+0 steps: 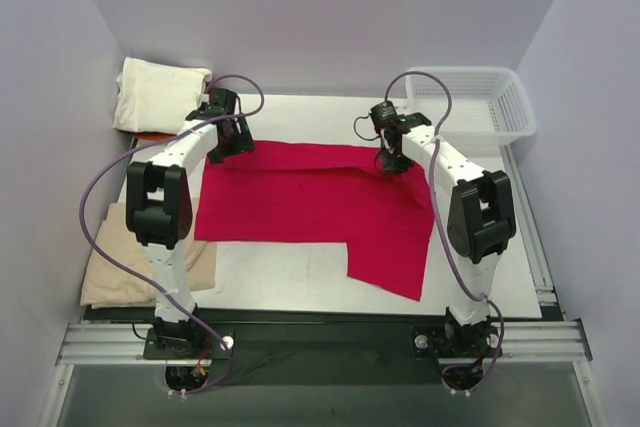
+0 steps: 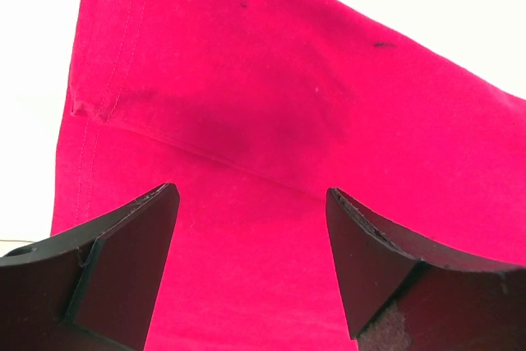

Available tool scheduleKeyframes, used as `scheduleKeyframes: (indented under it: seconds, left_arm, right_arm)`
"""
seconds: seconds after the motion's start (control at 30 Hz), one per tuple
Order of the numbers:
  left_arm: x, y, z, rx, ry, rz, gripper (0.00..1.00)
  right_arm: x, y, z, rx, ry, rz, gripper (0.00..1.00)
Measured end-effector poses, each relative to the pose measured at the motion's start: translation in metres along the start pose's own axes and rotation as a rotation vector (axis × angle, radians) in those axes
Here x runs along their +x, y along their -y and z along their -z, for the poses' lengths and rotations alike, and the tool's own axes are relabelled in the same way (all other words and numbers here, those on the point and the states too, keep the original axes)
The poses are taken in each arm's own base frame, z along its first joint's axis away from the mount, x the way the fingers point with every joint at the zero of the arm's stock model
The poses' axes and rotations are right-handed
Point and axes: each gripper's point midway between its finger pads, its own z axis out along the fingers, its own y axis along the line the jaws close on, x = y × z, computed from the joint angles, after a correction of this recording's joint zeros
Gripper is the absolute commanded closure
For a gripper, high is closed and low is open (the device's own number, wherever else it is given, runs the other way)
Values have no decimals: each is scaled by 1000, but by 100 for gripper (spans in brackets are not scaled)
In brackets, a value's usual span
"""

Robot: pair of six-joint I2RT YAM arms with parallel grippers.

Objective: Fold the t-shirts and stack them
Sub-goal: Fold the flattened tshirt in 1/3 of the way

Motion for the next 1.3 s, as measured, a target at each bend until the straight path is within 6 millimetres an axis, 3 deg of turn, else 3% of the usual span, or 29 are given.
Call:
scheduleKeyframes:
  seconds: [0.13,0.27,0.47,0.67,0.97,1.13,1.3]
  left_arm:
    - [1,-1,0,0,-2,-9,16]
    - [1,0,0,3,-3,-14,16]
    - [2,0,0,5,-6,-21,16]
    - [2,-1,0,5,-7,-31,16]
    - [4,-1,0,6,-11,-35,16]
    - [5,-2,0,5,-15,-35,16]
    - [10,-3,-2,3,-25,-37,16]
  right_arm:
    - [-19,6,-10,6,8,-37,88]
    - [-33,11,-34,22,-6,-57,85]
    - [-34,14,-55,35,-38,-57,84]
    - [-31,5,-43,25,-24,-26,83]
    - [10,-42,6,-43,-7,116,78]
    - [36,-55,6,-50,-46,174,78]
    - [38,-54,4,-46,-50,175,78]
